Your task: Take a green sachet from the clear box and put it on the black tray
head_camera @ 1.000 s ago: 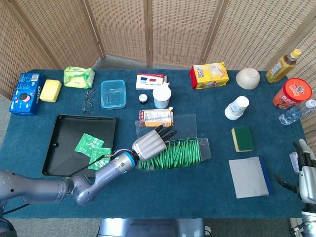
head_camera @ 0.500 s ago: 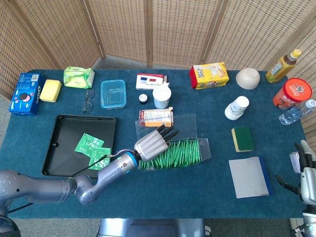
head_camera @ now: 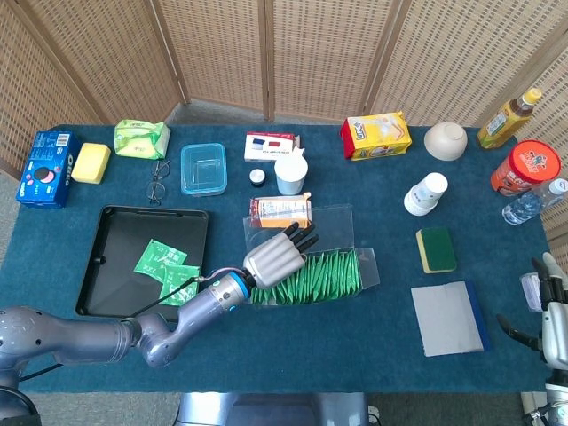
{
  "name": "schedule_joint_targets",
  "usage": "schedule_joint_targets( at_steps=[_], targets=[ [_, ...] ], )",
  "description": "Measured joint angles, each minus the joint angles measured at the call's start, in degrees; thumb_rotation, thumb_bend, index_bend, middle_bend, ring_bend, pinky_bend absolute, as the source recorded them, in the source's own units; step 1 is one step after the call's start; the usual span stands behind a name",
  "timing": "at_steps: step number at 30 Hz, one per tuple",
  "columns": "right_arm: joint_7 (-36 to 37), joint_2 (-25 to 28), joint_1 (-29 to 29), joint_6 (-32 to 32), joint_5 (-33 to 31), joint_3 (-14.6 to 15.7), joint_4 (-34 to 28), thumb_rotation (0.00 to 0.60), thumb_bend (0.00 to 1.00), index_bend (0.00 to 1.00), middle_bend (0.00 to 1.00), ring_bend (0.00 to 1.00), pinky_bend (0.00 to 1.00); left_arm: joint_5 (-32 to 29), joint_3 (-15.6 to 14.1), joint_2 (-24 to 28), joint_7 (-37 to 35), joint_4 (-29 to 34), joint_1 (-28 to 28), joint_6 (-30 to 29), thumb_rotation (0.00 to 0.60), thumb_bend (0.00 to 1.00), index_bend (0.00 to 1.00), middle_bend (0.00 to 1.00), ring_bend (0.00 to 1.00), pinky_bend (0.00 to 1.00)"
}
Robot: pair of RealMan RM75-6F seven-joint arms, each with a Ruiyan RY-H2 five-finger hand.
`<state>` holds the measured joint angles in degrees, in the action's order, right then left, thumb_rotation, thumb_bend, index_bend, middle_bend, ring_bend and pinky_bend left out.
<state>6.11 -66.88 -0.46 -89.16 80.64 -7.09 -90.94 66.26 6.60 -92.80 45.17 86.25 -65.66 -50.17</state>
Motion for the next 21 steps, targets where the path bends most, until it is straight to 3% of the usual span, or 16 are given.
schedule_joint_targets(
  at_steps=[10, 21],
  targets=[
    [-0.01, -0.06, 0.11, 0.11, 0.11, -0.13, 0.04, 0.6, 0.21, 0.0, 0.02, 0.06, 0.2, 2.06, 0.57, 0.41, -2.38, 0.07, 0.64, -1.66, 0.6, 0.35, 0.64, 0.16, 0.0, 0.15],
    [-0.05, -0.14, 0.46, 0.34, 0.24, -0.43, 0.17, 0.6, 0.21, 0.0, 0.02, 0.06, 0.2, 9.92, 1.31, 4.26, -8.97, 4.32, 3.61, -8.52, 0.6, 0.35, 0.65, 0.17, 0.0, 0.15]
  ],
)
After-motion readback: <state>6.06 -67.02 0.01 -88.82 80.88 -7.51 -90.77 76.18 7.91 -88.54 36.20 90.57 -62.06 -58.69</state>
